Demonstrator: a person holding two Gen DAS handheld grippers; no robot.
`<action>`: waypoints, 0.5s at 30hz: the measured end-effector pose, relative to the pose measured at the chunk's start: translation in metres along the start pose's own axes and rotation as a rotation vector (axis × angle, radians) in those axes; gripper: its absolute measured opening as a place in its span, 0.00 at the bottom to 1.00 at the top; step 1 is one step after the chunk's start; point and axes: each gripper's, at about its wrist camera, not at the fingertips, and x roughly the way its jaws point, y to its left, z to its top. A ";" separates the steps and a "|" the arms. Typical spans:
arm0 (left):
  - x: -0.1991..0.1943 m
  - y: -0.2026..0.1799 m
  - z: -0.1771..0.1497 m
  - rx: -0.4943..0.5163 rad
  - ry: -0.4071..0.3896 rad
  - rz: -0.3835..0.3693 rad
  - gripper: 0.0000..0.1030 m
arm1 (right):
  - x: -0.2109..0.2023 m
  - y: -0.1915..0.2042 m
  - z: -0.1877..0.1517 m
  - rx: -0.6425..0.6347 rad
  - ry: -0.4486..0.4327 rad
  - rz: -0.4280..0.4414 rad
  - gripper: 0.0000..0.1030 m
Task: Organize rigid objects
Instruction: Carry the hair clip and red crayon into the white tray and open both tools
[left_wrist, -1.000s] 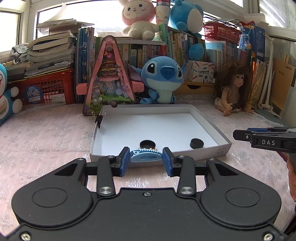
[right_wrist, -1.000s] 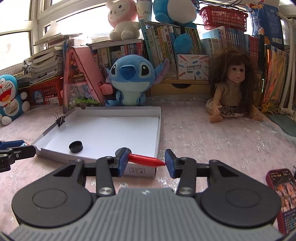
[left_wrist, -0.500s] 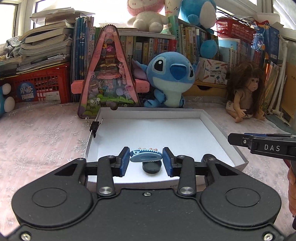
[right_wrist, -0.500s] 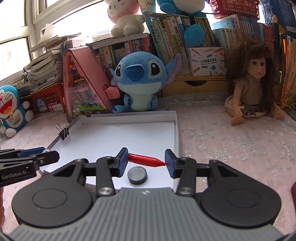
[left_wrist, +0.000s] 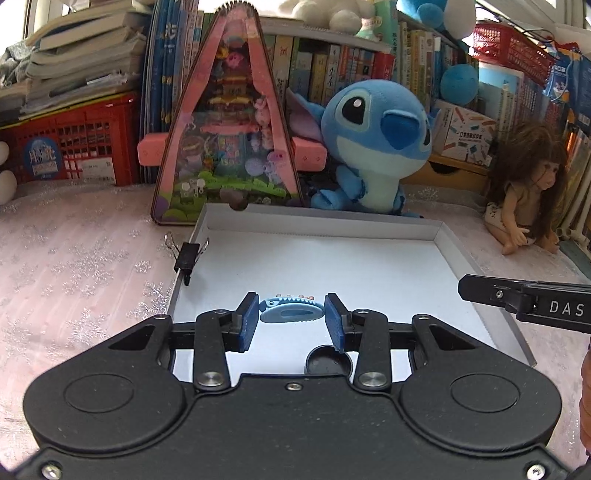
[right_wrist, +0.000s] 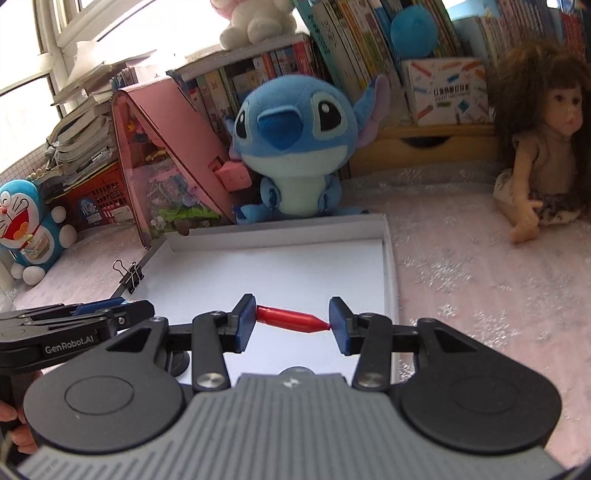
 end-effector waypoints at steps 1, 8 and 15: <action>0.003 0.000 -0.001 0.000 0.006 0.003 0.35 | 0.004 -0.001 -0.001 0.006 0.012 0.004 0.47; 0.018 -0.001 -0.007 0.014 0.048 0.015 0.35 | 0.021 -0.005 -0.009 0.025 0.076 0.008 0.47; 0.025 -0.001 -0.012 0.017 0.070 0.023 0.36 | 0.027 -0.003 -0.014 -0.002 0.094 -0.006 0.48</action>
